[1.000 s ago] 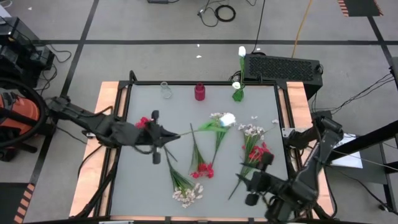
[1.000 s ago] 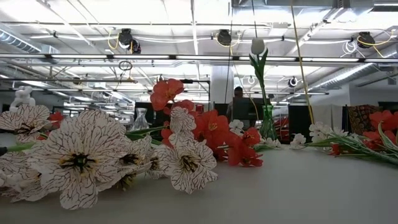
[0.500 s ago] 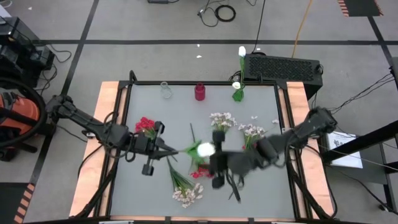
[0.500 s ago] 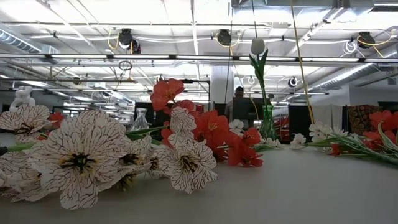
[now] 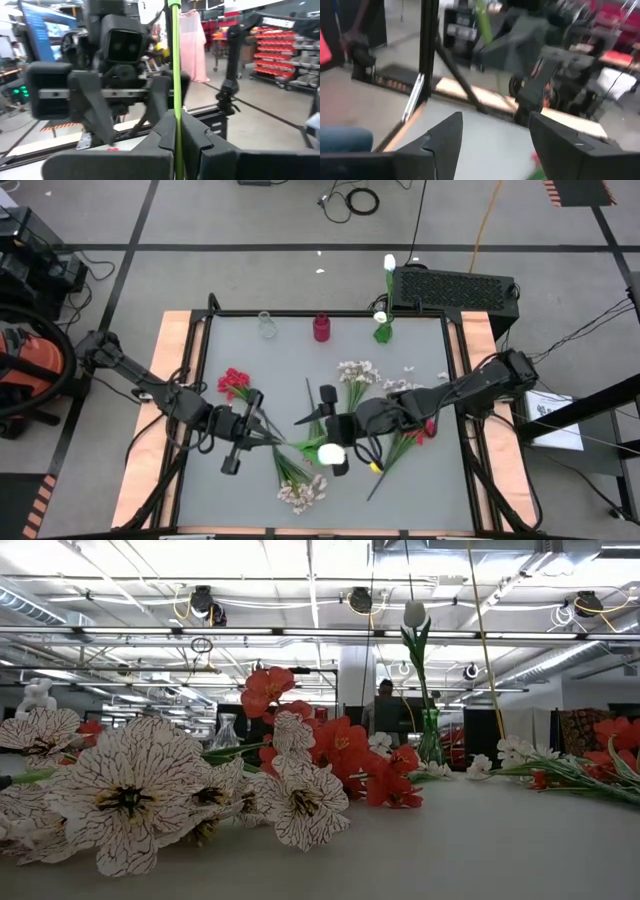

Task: Sort flowers into vase by color
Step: Put the bottom white tulip into the green vase

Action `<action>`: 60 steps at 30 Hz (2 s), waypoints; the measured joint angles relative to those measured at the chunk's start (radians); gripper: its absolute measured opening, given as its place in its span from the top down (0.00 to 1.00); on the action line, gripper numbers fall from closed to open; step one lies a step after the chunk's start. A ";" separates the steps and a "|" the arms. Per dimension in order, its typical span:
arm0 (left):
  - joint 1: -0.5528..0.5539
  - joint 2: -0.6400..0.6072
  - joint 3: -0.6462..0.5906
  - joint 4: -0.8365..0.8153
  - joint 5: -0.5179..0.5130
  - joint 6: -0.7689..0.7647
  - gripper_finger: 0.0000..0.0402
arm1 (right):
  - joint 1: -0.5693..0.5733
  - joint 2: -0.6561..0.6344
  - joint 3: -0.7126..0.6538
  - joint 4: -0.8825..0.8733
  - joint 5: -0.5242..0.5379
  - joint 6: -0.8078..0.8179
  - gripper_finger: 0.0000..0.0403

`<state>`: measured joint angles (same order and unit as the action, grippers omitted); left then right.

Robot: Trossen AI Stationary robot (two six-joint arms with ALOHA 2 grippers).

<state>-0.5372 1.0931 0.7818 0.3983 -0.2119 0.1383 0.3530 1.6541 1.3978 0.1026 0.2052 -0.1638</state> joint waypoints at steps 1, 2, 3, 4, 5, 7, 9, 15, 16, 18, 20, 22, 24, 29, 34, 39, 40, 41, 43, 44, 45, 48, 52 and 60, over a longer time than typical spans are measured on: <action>-0.007 0.000 0.000 -0.001 0.000 0.000 0.97 | 0.006 -0.003 -0.020 0.058 0.002 -0.001 0.45; -0.012 0.000 0.000 -0.003 0.001 0.000 0.97 | 0.014 -0.005 -0.040 0.121 0.001 -0.004 0.45; -0.017 0.000 0.000 -0.006 -0.001 0.000 0.97 | 0.023 -0.005 -0.056 0.181 -0.001 -0.011 0.45; -0.018 0.000 0.000 -0.010 -0.007 0.000 0.97 | 0.032 -0.005 -0.067 0.235 -0.002 -0.025 0.45; -0.021 0.000 0.000 -0.018 -0.020 -0.001 0.97 | 0.041 -0.002 -0.075 0.289 -0.003 -0.043 0.45; -0.021 0.007 0.000 -0.026 -0.037 -0.001 0.97 | 0.055 0.004 -0.076 0.369 -0.005 -0.070 0.45; -0.021 0.027 0.000 -0.018 -0.046 -0.001 0.97 | 0.068 0.007 -0.076 0.429 -0.003 -0.086 0.45; -0.004 0.071 0.000 -0.006 -0.052 -0.001 0.97 | 0.085 0.040 -0.076 0.493 -0.056 -0.111 0.46; 0.000 0.073 0.000 -0.005 -0.053 -0.001 0.97 | 0.085 0.045 -0.076 0.500 -0.056 -0.110 0.47; 0.005 0.073 0.000 0.006 -0.055 -0.001 0.97 | 0.084 0.046 -0.076 0.501 -0.054 -0.111 0.51; 0.007 0.072 0.000 0.012 -0.055 -0.001 0.97 | 0.083 0.046 -0.076 0.501 -0.053 -0.111 0.57; 0.006 0.072 0.000 0.011 -0.055 -0.001 0.97 | 0.082 0.046 -0.076 0.501 -0.051 -0.112 0.65; 0.007 0.072 0.000 0.011 -0.054 -0.001 0.97 | 0.083 0.046 -0.076 0.501 -0.051 -0.113 0.73; 0.002 0.072 0.000 0.009 -0.051 -0.020 0.97 | 0.079 0.046 -0.076 0.500 -0.039 -0.114 0.95; -0.021 0.072 0.000 0.007 -0.054 -0.027 0.86 | 0.081 0.046 -0.075 0.488 0.008 -0.088 0.96; -0.030 0.070 0.000 -0.006 -0.109 -0.036 0.60 | 0.080 0.008 -0.075 0.381 0.029 -0.046 0.99; -0.035 0.070 0.000 -0.017 -0.131 -0.036 0.55 | 0.079 -0.008 -0.075 0.348 0.035 -0.034 0.99; -0.039 0.070 0.000 -0.031 -0.155 -0.037 0.50 | 0.080 -0.028 -0.075 0.305 0.044 -0.022 0.99; -0.049 0.070 0.000 -0.065 -0.221 -0.038 0.42 | 0.080 -0.079 -0.075 0.194 0.099 -0.009 0.99; -0.054 0.070 0.000 -0.083 -0.255 -0.038 0.39 | 0.081 -0.107 -0.075 0.128 0.137 -0.005 0.99; -0.057 0.070 0.000 -0.097 -0.291 -0.038 0.37 | 0.081 -0.139 -0.075 0.063 0.179 -0.002 0.99; -0.061 0.070 0.000 -0.133 -0.360 -0.038 0.33 | 0.078 -0.243 -0.075 -0.149 0.331 0.028 0.99; -0.061 0.070 0.000 -0.182 -0.366 -0.056 0.32 | 0.072 -0.392 -0.075 -0.373 0.451 0.104 0.99; -0.058 0.070 0.000 -0.223 -0.365 -0.080 0.32 | 0.003 -0.660 -0.075 -0.706 0.672 0.259 0.99</action>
<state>-0.5952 1.1629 0.7822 0.1753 -0.5774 0.0579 0.3559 0.9943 1.3231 -0.6037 0.8774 0.0948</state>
